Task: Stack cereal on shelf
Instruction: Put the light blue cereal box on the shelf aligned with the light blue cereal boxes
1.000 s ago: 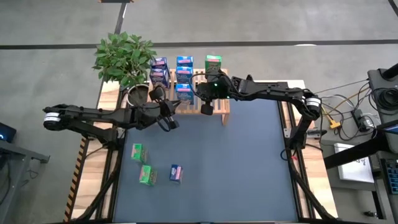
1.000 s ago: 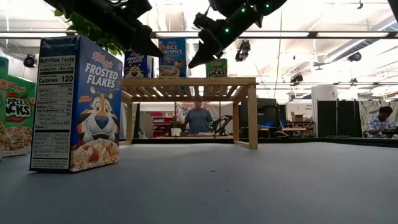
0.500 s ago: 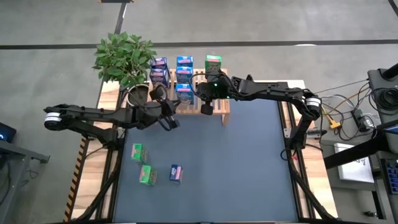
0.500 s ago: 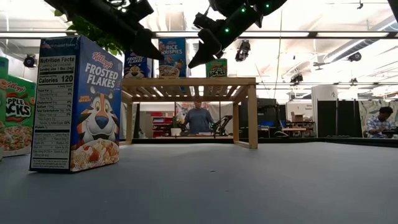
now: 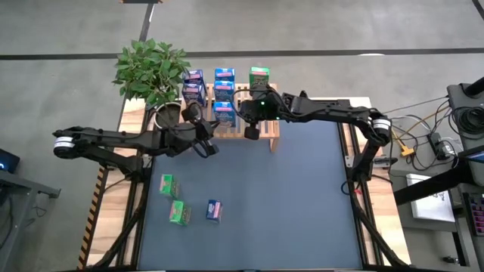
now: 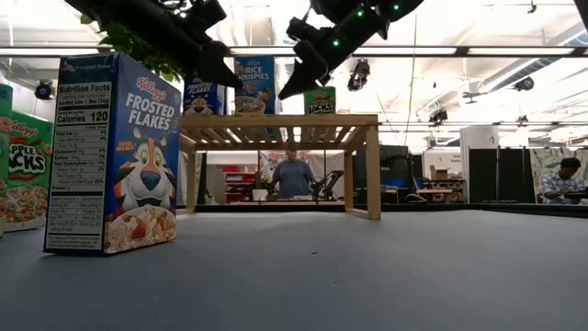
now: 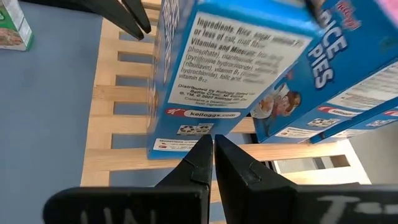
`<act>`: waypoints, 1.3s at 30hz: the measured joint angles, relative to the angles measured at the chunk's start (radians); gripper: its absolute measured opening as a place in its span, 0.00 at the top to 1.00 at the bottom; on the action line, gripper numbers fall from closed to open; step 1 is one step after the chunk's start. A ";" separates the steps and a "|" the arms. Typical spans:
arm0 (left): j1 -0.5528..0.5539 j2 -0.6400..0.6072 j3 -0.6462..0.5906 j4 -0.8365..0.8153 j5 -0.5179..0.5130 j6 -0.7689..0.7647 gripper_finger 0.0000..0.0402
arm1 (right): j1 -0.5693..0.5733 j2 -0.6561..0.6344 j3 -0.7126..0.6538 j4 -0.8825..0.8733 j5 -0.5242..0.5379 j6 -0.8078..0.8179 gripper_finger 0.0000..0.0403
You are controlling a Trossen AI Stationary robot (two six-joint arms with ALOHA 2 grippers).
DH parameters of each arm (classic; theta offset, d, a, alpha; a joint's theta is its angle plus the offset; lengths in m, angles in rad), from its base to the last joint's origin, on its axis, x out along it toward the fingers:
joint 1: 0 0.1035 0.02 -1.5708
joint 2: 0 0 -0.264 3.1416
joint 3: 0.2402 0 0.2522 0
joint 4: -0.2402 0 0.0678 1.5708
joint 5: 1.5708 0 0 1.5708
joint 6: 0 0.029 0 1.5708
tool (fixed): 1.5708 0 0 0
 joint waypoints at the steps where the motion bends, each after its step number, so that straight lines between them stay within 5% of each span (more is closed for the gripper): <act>1: -0.005 -0.002 0.000 0.001 0.000 0.000 1.00 | 0.000 -0.008 0.000 -0.005 0.000 -0.001 0.98; 10: -0.038 0.008 0.000 0.000 0.232 0.019 1.00 | 0.000 -0.047 0.000 -0.066 0.000 -0.007 0.98; 18: -0.031 0.062 -0.001 0.028 -0.032 0.030 1.00 | 0.000 -0.047 -0.003 -0.067 0.000 -0.017 0.98; 39: 0.006 0.109 -0.002 0.059 -0.042 0.026 1.00 | 0.000 -0.048 -0.030 -0.063 0.000 -0.014 0.98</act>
